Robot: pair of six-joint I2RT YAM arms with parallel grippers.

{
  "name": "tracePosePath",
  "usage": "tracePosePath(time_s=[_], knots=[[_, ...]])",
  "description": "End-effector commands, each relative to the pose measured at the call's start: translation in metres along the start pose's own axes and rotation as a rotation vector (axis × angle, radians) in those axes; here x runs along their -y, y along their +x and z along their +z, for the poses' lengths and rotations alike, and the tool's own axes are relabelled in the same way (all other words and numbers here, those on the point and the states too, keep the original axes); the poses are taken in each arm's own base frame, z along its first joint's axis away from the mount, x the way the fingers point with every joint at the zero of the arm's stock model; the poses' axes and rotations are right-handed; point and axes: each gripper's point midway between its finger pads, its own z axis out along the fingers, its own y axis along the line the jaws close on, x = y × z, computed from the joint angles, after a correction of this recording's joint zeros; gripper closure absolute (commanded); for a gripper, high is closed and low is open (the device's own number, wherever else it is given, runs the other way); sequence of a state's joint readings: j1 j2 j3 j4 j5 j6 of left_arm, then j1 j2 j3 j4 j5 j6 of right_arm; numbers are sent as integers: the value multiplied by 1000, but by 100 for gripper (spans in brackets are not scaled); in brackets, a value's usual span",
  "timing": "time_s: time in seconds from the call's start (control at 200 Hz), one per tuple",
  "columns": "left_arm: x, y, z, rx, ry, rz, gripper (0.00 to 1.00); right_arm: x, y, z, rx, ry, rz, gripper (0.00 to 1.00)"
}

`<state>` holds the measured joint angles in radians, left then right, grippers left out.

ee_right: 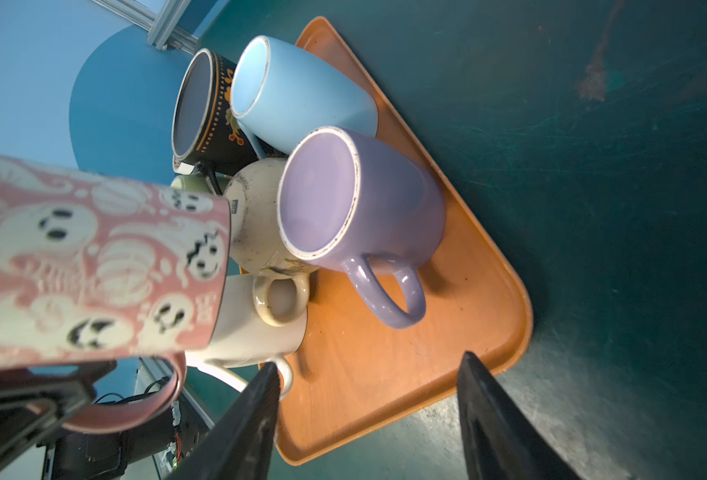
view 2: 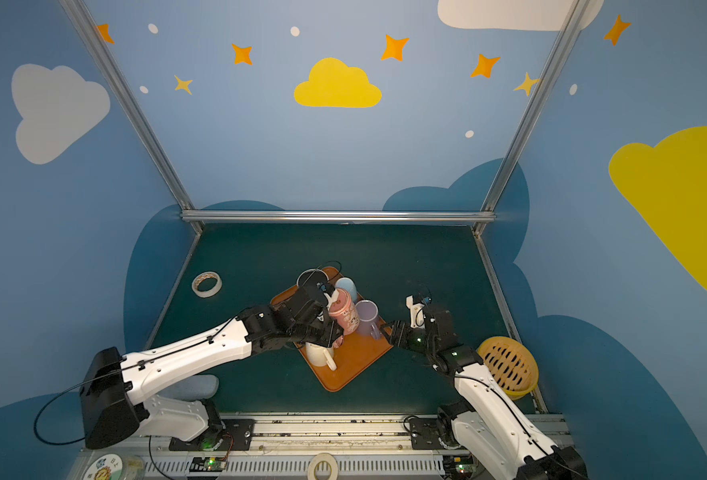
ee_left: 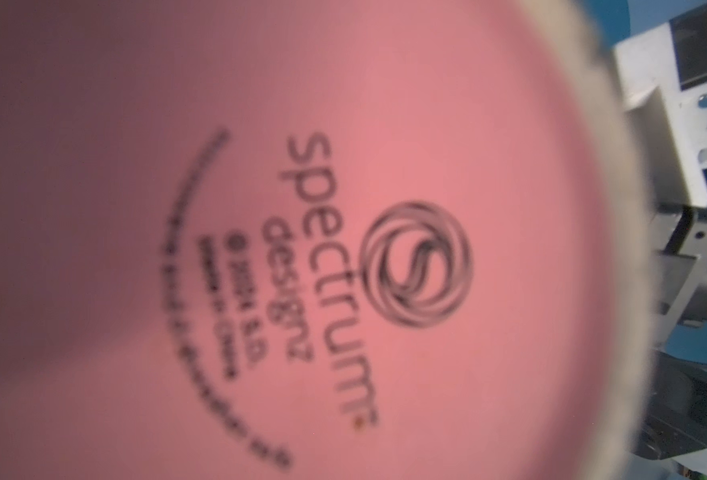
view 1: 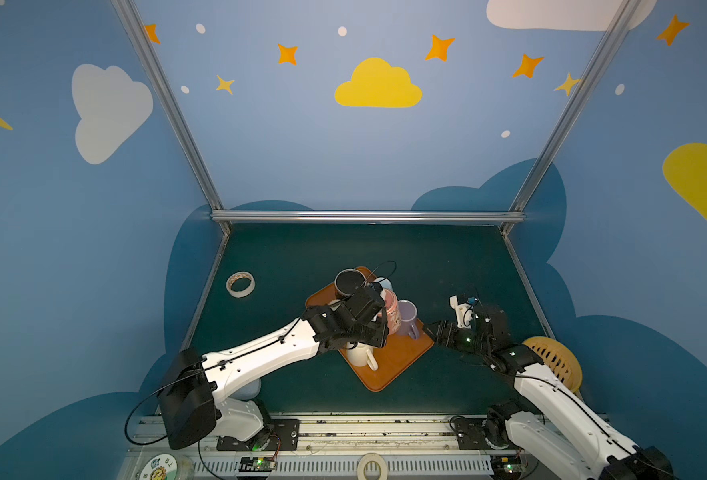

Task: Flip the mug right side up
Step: 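Lift the pink ghost mug up off the tray with the left gripper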

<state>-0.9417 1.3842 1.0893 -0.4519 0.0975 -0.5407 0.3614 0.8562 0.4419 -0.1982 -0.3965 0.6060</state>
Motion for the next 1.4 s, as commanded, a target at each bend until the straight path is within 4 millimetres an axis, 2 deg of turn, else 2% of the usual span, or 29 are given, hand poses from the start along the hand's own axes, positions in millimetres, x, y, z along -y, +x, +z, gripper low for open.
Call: tracePosePath(time_s=[0.0,0.245,0.506,0.696,0.831,0.986,1.167,1.342,1.397], knots=[[23,-36,-23,144,103,0,96,-10,-6,-2,11,-39,-7,37],[21,-53,-32,185,125,-15,96,-19,-7,-2,12,-90,-15,37],[9,-61,-20,182,116,-48,96,-22,-9,0,13,-108,-12,37],[16,-79,-23,223,148,-53,96,-26,-12,2,13,-127,-16,37],[21,-105,-36,305,163,-82,96,-30,-16,1,30,-142,-30,37],[26,-145,-59,443,210,-135,96,-37,-24,-1,71,-173,-39,39],[34,-184,-83,617,291,-163,96,-55,-41,-9,133,-225,-50,40],[24,-218,-95,719,354,-286,96,-78,-62,-24,236,-278,-151,40],[22,-228,-98,742,368,-324,96,-84,-70,-26,268,-288,-179,43]])
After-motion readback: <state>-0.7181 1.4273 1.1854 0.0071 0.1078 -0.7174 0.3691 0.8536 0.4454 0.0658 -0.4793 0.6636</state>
